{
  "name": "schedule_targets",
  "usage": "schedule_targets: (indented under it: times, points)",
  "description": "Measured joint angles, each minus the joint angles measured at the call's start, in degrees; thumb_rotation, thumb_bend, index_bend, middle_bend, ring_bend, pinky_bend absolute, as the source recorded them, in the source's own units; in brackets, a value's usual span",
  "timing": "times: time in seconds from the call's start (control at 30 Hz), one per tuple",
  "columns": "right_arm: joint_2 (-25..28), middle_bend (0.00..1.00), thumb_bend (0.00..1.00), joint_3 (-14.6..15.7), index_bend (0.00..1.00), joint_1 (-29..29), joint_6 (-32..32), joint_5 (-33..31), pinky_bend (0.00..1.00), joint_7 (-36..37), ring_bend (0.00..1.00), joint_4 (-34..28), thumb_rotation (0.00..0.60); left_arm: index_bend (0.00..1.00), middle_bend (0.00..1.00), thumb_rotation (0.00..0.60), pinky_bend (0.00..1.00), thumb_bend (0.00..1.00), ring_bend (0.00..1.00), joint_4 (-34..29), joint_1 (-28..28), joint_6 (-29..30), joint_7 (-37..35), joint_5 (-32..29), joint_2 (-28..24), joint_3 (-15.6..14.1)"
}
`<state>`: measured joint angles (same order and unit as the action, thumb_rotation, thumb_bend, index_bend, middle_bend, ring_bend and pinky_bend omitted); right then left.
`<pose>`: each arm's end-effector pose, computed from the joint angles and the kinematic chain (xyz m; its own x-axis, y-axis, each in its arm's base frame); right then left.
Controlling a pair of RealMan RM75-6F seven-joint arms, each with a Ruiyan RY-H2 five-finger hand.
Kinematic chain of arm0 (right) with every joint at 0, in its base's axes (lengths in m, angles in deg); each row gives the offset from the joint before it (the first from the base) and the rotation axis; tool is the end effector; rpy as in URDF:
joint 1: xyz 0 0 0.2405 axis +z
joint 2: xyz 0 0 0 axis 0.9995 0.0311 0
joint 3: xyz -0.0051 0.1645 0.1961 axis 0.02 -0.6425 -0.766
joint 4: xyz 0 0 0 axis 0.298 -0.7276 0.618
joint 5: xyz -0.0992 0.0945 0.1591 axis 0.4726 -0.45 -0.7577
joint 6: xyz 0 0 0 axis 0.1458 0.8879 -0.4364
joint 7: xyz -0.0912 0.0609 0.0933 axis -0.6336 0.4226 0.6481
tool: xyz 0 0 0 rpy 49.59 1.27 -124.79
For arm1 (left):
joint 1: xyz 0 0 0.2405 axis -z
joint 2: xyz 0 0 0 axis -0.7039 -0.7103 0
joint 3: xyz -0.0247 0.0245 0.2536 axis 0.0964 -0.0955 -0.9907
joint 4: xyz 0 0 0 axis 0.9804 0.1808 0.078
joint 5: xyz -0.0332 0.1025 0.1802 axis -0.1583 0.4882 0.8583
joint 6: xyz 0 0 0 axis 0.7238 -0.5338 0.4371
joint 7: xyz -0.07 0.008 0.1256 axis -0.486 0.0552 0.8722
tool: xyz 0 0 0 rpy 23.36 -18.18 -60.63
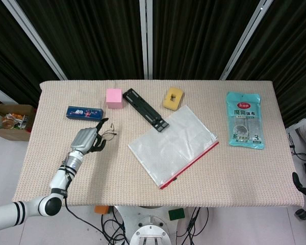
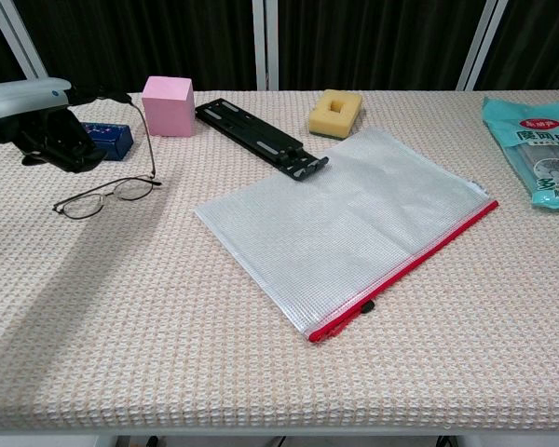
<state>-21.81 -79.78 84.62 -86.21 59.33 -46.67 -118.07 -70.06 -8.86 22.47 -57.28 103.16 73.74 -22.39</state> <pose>-0.3224 -0.1412 0.2086 0.3768 0.2072 0.9028 -0.9259 0.0561 0.3735 -0.1834 0.3264 0.0169 0.1025 0.3888 0.9156 0.9936 -0.0832 -0.0759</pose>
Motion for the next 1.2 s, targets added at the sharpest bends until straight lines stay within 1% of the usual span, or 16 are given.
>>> schedule_targets:
  times: [0.37,0.57,0.87,1.0,1.2]
  points:
    - [-0.1,0.00,0.37,0.1,0.00,0.1,0.5,-0.3,0.00,0.3,0.00,0.4,0.600,0.00,0.88,0.600,0.87,0.46,0.91,1.1,1.2,-0.8,-0.5,-0.8,1.3,-0.3]
    - [-0.4,0.00,0.37,0.1,0.00,0.0,0.6,-0.5,0.00,0.3,0.00,0.7,0.600,0.00,0.88,0.600,0.88,0.46,0.92,3.0,2.5,-4.0,-1.9,-2.4,2.8,0.0]
    - [-0.4,0.00,0.37,0.0,0.00,-0.2,0.7,-1.0,0.00,0.7,0.00,1.1,0.600,0.00,0.89,0.600,0.89,0.46,0.93,7.3,5.5,-8.1,-4.4,-5.3,6.4,1.0]
    - [-0.5,0.00,0.37,0.0,0.00,-0.1,1.0,-1.3,0.00,0.9,0.00,1.4,0.600,0.00,0.89,0.600,0.89,0.47,0.93,6.8,6.1,-9.3,-4.6,-5.4,6.3,0.7]
    - [-0.8,0.00,0.37,0.0,0.00,0.0,1.3,-1.3,0.00,0.9,0.00,1.7,0.600,0.00,0.89,0.600,0.90,0.47,0.93,3.9,6.5,-10.6,-4.9,-5.3,4.3,0.1]
